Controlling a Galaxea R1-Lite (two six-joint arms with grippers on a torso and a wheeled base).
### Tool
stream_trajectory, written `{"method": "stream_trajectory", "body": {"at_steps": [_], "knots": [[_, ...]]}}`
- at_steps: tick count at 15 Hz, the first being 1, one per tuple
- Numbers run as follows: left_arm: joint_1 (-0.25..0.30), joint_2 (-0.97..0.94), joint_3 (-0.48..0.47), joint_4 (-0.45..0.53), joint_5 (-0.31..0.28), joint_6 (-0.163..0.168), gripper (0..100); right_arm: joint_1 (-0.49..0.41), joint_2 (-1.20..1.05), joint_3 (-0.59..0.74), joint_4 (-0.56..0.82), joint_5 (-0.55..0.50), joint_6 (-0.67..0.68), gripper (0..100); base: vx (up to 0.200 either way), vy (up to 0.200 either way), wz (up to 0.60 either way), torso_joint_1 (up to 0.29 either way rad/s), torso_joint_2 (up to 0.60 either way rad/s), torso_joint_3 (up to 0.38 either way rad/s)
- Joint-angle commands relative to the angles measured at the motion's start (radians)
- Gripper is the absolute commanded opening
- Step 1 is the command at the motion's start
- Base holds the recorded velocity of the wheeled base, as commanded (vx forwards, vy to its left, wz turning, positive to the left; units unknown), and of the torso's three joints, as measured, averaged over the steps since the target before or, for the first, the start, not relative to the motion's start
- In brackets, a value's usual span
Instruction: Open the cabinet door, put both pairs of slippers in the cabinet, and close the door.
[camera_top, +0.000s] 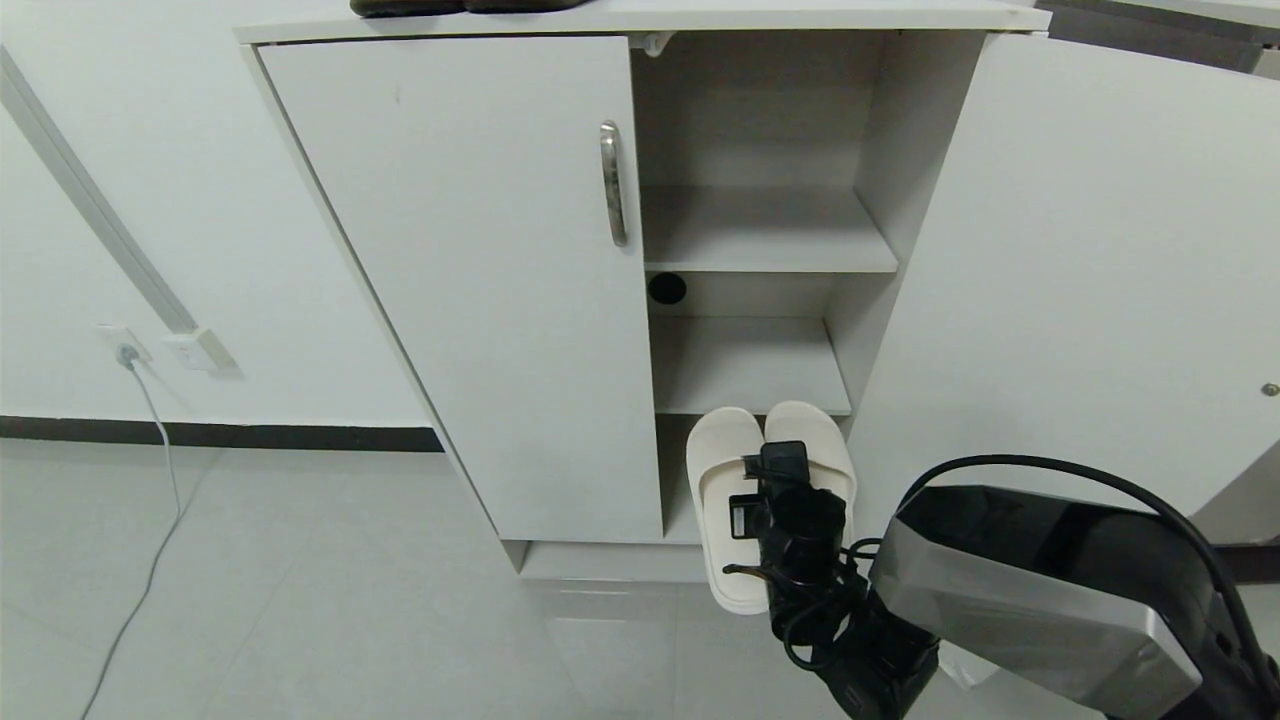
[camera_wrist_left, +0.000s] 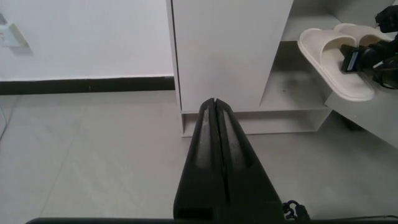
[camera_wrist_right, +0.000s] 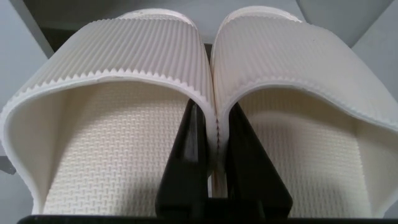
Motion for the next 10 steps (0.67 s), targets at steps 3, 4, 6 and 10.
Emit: {"method": "stream_trajectory", "body": {"at_steps": [3, 4, 6, 10], "knots": [[0.000, 0.002, 0.000, 0.000, 0.000, 0.000, 0, -0.002, -0.012, 0.000, 0.002, 0.000, -0.001, 0, 0.000, 0.000, 0.00, 0.000, 0.00, 0.000], [0.000, 0.002, 0.000, 0.000, 0.000, 0.000, 0, -0.002, -0.015, 0.000, -0.003, 0.000, -0.009, 0, 0.000, 0.000, 0.00, 0.000, 0.00, 0.000], [0.000, 0.002, 0.000, 0.001, 0.000, 0.001, 0, -0.003, -0.029, 0.005, -0.004, 0.000, -0.012, 0, 0.200, 0.000, 0.00, 0.000, 0.00, 0.002], [0.000, 0.002, 0.000, 0.000, 0.000, 0.000, 0, -0.003, -0.030, 0.005, -0.003, 0.000, -0.014, 0, 0.200, 0.000, 0.00, 0.001, 0.00, 0.004]]}}
